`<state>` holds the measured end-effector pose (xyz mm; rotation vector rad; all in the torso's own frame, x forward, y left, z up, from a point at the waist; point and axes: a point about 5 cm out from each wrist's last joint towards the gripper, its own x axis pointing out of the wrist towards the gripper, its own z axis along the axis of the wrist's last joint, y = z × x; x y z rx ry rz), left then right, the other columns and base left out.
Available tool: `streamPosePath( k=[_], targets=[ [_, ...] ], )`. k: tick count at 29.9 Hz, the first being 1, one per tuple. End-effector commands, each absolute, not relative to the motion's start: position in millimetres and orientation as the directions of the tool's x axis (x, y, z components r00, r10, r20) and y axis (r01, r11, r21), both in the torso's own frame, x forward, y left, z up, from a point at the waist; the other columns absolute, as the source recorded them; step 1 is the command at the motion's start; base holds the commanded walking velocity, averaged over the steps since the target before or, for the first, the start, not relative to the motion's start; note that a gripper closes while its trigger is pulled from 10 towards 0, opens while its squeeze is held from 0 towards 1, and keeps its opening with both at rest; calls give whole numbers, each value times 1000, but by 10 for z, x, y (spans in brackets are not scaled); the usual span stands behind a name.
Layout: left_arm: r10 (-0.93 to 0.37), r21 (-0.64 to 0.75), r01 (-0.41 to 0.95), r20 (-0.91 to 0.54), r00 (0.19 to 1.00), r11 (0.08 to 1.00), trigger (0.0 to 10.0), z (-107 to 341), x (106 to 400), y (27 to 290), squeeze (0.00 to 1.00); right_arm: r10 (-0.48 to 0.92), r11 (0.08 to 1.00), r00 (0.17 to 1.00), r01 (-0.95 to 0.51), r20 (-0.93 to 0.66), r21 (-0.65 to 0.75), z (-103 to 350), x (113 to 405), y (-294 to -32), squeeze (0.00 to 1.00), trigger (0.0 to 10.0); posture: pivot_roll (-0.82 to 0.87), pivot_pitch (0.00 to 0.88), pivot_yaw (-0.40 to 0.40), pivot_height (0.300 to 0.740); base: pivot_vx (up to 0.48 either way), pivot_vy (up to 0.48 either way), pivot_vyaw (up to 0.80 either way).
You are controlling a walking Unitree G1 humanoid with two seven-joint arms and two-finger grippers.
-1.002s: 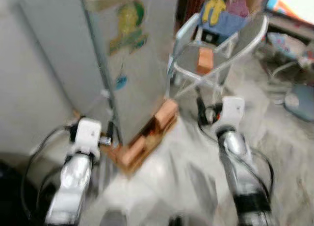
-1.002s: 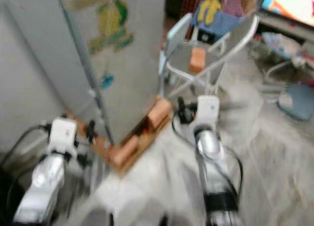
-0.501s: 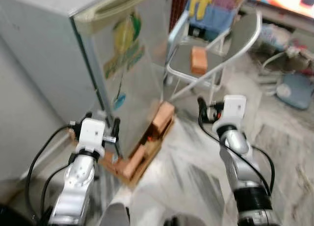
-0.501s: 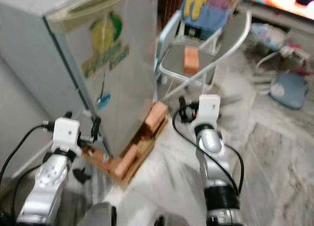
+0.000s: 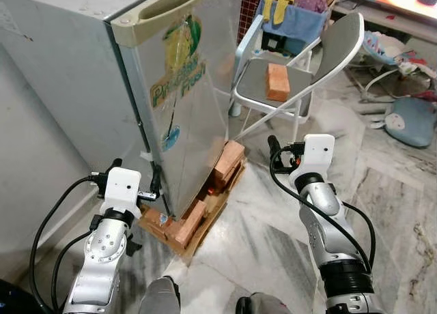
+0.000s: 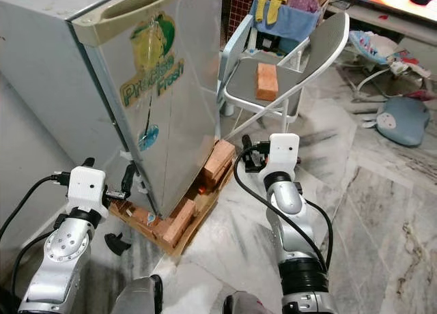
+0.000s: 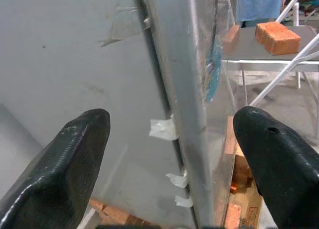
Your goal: Restocking fridge
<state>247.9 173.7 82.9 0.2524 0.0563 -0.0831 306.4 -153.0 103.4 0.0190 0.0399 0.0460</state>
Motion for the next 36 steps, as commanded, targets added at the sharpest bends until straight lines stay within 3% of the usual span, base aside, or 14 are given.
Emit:
streamPosePath(
  k=[1,12,27,36],
  targets=[
    [-70,255,87,-73,995,963,10000,820,2473,1756,0,49,999,998,-48,-33,18,1064,3081,-1517,0,10000,128,119,-64,740,0,480,0],
    [-72,251,84,-58,996,964,10000,838,2480,1727,0,55,998,998,-54,-34,10,1074,3101,-1515,0,10000,130,116,-72,740,0,120,0],
    [-94,254,103,-47,994,962,10000,862,2486,1695,0,46,999,998,-45,-53,12,1033,3059,-1505,0,10000,129,125,-66,740,0,0,-796],
    [-118,259,122,-28,993,958,10000,906,2511,1681,0,43,999,997,-43,-58,8,1006,3021,-1506,0,10000,128,135,-57,740,0,0,-48]
  ],
)
